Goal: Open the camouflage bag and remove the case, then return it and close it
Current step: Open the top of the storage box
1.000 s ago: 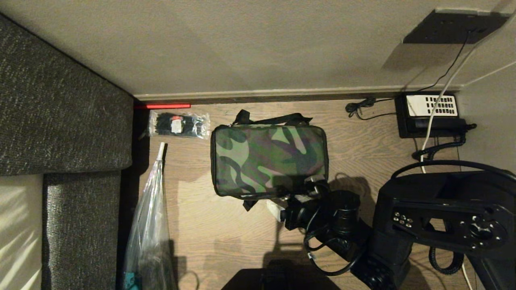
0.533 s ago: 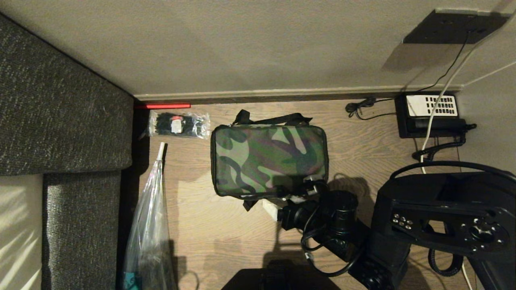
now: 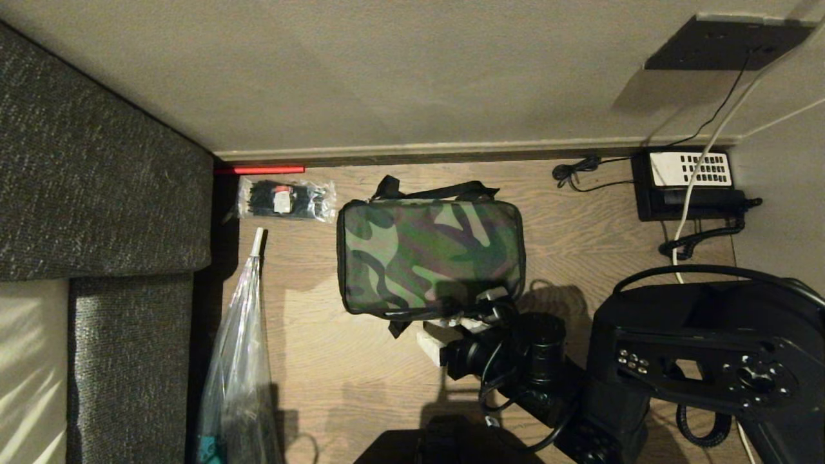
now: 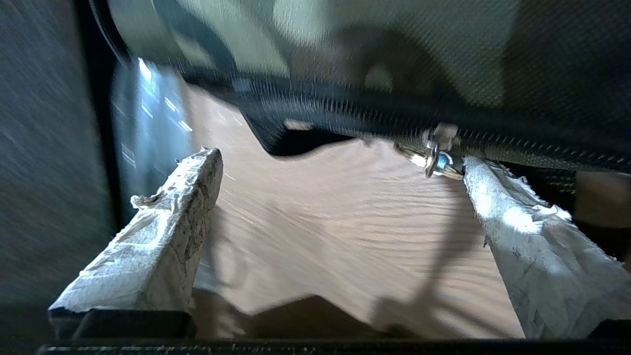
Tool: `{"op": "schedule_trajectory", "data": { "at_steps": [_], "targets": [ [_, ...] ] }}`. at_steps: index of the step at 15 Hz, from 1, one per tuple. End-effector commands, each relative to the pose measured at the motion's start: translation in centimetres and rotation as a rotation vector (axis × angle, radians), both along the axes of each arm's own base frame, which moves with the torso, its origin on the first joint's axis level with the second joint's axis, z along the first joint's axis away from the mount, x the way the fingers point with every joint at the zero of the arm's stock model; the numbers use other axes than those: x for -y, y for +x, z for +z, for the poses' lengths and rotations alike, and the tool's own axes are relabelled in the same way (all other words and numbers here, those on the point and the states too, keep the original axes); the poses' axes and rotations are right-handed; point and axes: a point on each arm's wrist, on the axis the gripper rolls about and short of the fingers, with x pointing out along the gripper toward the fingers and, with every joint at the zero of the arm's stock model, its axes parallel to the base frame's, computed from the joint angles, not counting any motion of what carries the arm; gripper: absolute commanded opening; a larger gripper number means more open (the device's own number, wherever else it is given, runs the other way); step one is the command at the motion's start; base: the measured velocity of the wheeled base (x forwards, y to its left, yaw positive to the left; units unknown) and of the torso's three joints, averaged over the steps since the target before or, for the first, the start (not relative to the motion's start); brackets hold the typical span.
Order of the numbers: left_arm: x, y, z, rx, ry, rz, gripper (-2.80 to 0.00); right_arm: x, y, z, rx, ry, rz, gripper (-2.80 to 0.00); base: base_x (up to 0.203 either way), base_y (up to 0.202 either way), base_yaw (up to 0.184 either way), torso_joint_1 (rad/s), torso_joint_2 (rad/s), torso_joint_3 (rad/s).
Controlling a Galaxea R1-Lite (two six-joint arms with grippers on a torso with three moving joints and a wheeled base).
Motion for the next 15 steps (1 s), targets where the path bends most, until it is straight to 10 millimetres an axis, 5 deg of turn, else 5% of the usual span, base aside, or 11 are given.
{"op": "schedule_trajectory", "data": {
  "at_steps": [1, 2, 15],
  "targets": [
    [0.0, 0.0, -0.1, -0.001, 0.0, 0.001, -2.8, -0.1, 0.1, -0.8, 0.004, -0.021, 0.001, 0.0, 0.0, 0.0, 0.0, 0.0, 0.0, 0.0],
    [0.0, 0.0, -0.1, -0.001, 0.0, 0.001, -2.8, -0.1, 0.2, -0.8, 0.006, -0.02, 0.0, -2.8, 0.0, 0.0, 0.0, 0.0, 0.0, 0.0],
    [0.0, 0.0, -0.1, -0.001, 0.0, 0.001, -2.8, 0.2, 0.3, 0.1, 0.059, -0.056, 0.0, -2.8, 0.0, 0.0, 0.0, 0.0, 0.0, 0.0]
  ]
}}
